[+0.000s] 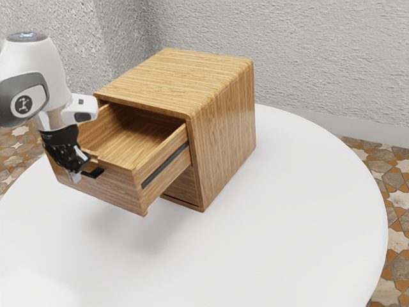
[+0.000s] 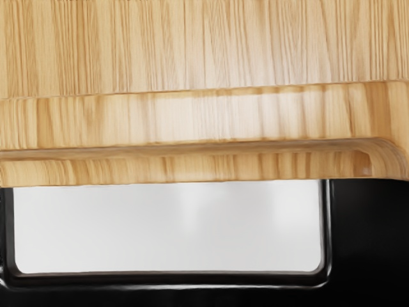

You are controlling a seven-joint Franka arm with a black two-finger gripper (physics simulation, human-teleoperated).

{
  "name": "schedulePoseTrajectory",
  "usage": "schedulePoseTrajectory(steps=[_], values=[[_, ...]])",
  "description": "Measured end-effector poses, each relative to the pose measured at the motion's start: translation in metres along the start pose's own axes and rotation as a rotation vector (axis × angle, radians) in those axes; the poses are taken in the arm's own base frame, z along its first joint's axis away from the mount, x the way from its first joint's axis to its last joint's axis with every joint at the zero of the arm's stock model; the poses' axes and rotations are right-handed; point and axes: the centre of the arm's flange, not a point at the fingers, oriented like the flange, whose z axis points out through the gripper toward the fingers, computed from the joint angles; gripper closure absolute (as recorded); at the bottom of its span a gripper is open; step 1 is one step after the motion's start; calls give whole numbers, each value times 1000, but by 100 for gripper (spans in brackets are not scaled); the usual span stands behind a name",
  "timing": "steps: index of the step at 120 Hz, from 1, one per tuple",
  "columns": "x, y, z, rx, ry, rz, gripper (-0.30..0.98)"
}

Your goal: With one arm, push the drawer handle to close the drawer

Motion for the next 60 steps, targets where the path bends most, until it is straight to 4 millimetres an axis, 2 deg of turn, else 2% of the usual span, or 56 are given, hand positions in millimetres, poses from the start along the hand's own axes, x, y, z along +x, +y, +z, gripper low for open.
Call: schedulePoseTrajectory(steps=[24,60], values=[[16,-2,-4,2,9,25,79],[53,-4,-2,-1,2,52,79]])
